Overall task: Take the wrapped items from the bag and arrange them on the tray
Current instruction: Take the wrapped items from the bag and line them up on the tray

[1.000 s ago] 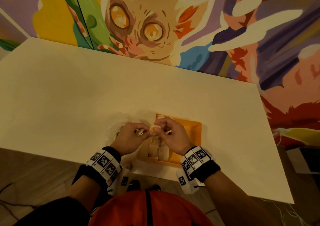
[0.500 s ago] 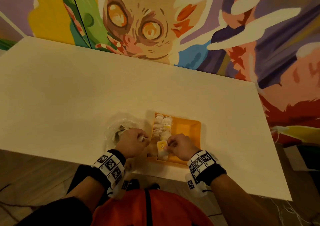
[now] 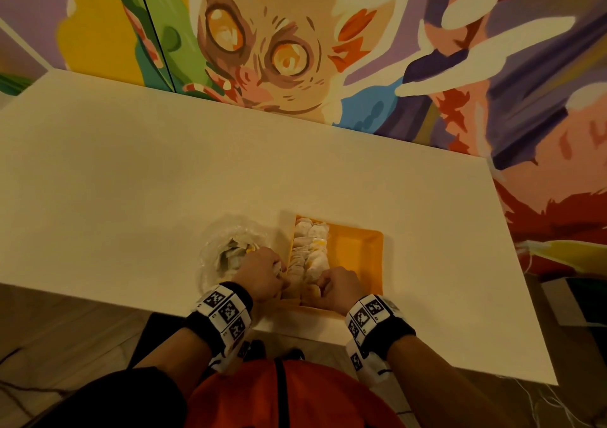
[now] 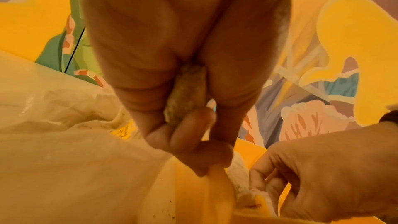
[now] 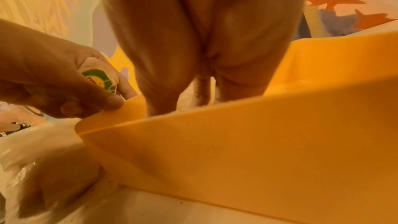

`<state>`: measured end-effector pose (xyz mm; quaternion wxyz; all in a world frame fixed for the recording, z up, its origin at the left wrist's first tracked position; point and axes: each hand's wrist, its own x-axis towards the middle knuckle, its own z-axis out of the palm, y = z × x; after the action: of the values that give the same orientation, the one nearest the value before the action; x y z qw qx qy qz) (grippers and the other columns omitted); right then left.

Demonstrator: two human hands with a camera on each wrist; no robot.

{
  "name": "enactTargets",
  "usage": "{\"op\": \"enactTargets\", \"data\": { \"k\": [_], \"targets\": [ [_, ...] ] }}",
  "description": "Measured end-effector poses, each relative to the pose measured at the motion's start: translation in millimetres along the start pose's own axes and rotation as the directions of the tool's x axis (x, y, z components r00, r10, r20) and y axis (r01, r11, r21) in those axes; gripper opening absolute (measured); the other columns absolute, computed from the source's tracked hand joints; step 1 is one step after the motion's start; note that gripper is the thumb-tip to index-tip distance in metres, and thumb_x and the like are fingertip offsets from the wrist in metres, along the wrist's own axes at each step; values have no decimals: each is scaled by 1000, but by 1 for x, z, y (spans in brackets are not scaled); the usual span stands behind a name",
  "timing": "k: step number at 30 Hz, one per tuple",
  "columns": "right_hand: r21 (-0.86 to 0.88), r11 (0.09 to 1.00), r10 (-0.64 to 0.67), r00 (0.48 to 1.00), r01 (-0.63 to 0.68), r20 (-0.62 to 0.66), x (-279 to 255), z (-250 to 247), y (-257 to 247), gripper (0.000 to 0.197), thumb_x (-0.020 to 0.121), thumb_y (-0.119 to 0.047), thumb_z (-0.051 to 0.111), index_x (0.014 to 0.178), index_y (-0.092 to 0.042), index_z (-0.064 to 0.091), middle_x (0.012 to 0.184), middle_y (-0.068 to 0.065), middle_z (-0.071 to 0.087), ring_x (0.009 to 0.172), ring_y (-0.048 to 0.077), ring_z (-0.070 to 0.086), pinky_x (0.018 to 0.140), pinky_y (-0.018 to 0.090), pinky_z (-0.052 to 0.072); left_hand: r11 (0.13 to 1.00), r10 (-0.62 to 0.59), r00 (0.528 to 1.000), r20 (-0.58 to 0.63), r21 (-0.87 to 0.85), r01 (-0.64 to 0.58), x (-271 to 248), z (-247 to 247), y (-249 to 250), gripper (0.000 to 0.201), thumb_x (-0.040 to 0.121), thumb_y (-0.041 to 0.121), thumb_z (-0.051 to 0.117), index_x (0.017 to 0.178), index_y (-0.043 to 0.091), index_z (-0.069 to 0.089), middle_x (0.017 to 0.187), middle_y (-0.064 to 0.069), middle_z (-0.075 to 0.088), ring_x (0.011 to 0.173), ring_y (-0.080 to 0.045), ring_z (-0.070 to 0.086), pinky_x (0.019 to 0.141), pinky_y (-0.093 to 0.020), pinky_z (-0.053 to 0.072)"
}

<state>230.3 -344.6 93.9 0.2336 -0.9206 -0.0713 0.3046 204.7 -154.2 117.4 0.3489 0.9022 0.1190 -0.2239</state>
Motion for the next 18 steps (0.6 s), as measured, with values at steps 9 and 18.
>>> {"op": "enactTargets", "data": {
  "k": [9, 18],
  "targets": [
    [-40, 998, 52, 998, -53, -17, 8, 5, -3, 25, 79, -31, 71, 73, -23, 48, 86, 2, 63, 87, 23, 63, 63, 24, 38, 1000, 0, 1000, 0, -14, 0, -1, 0, 1, 18, 80, 15, 75, 97, 10, 71, 93, -10, 71, 70, -17, 62, 65, -28, 56],
    [38, 989, 148, 986, -145, -72, 14, 10, -2, 69, 72, -31, 79, 130, -17, 45, 117, 9, 59, 103, 27, 60, 73, 28, 47, 1000, 1, 1000, -5, -4, -1, 0, 1, 1, 17, 80, 12, 73, 97, 10, 72, 95, -9, 70, 77, -19, 64, 71, -29, 57]
  ]
}}
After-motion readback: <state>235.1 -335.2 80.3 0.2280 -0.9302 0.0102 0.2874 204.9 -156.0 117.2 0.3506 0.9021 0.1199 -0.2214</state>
